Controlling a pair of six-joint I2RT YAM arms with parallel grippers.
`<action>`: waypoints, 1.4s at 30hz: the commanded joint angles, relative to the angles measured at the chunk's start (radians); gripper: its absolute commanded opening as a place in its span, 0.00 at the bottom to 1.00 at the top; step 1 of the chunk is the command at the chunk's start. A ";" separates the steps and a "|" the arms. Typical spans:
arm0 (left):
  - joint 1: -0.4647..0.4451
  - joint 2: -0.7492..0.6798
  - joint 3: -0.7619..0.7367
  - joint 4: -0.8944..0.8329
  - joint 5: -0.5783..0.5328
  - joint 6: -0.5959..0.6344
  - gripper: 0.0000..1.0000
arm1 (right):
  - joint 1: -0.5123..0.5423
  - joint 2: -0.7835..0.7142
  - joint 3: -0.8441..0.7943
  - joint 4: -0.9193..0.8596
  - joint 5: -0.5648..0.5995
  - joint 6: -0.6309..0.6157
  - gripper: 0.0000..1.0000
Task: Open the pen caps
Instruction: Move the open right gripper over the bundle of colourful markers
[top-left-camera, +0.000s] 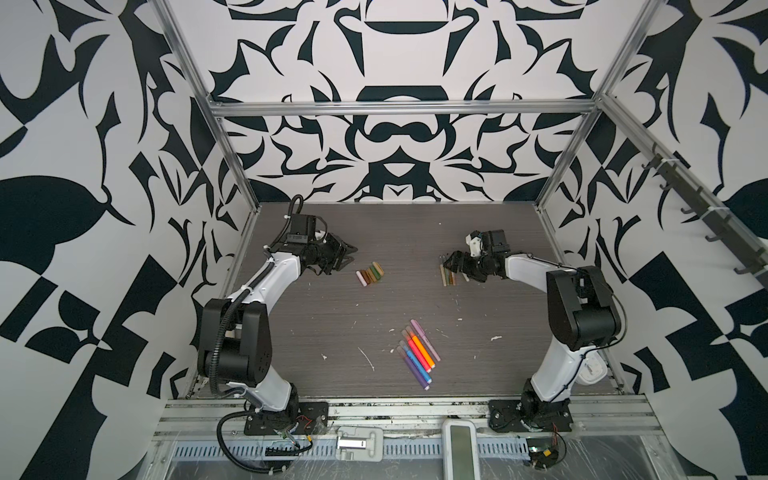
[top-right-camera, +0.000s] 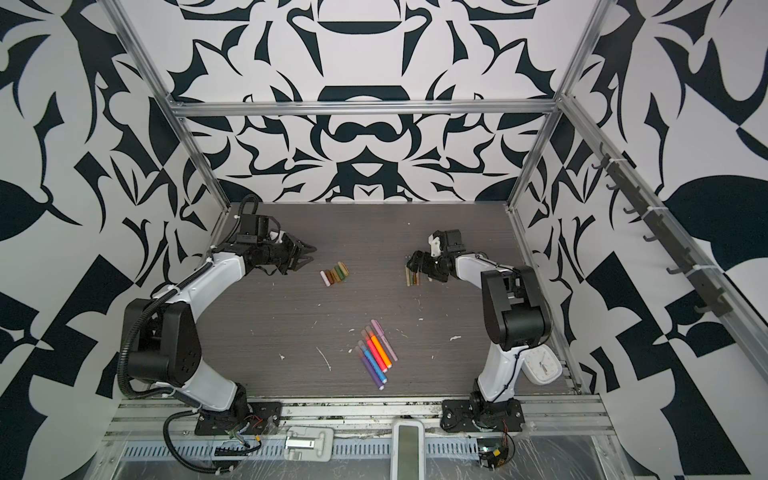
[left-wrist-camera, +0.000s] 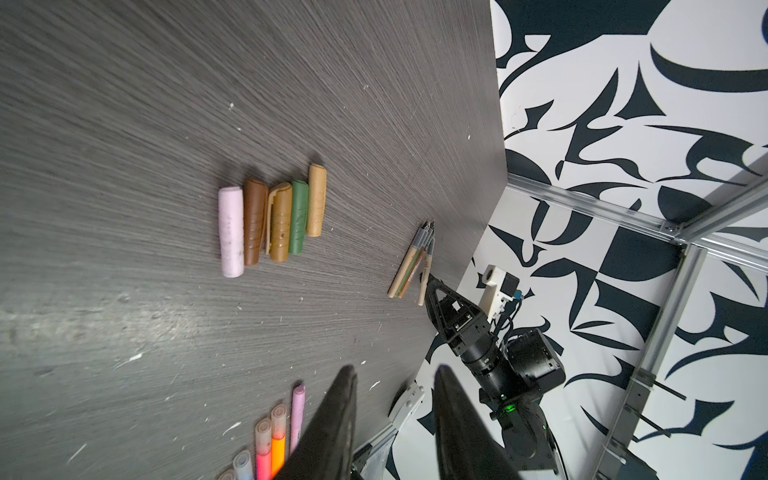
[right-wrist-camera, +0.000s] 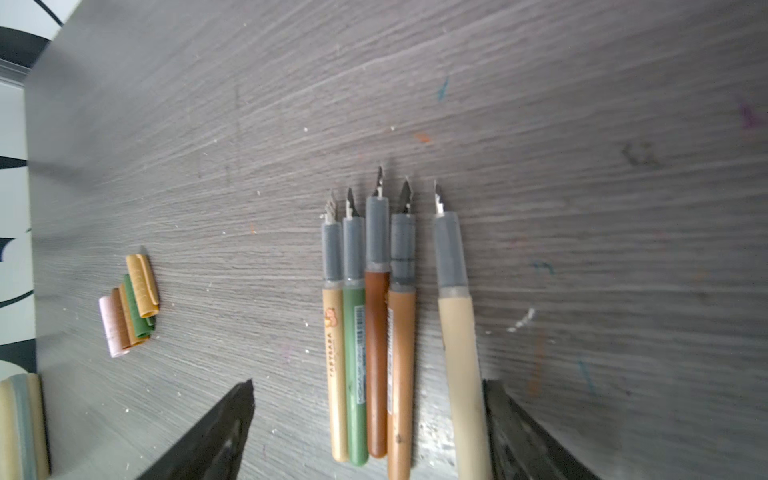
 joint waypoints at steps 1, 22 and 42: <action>-0.002 0.006 -0.005 0.007 0.009 -0.005 0.34 | -0.001 0.008 0.046 -0.056 0.030 -0.021 0.87; -0.001 -0.019 -0.021 0.000 0.017 0.003 0.34 | 0.009 -0.004 0.063 -0.073 0.092 0.044 0.83; -0.001 -0.056 -0.046 -0.019 0.024 0.015 0.34 | 0.002 -0.076 -0.002 -0.032 0.084 0.044 0.42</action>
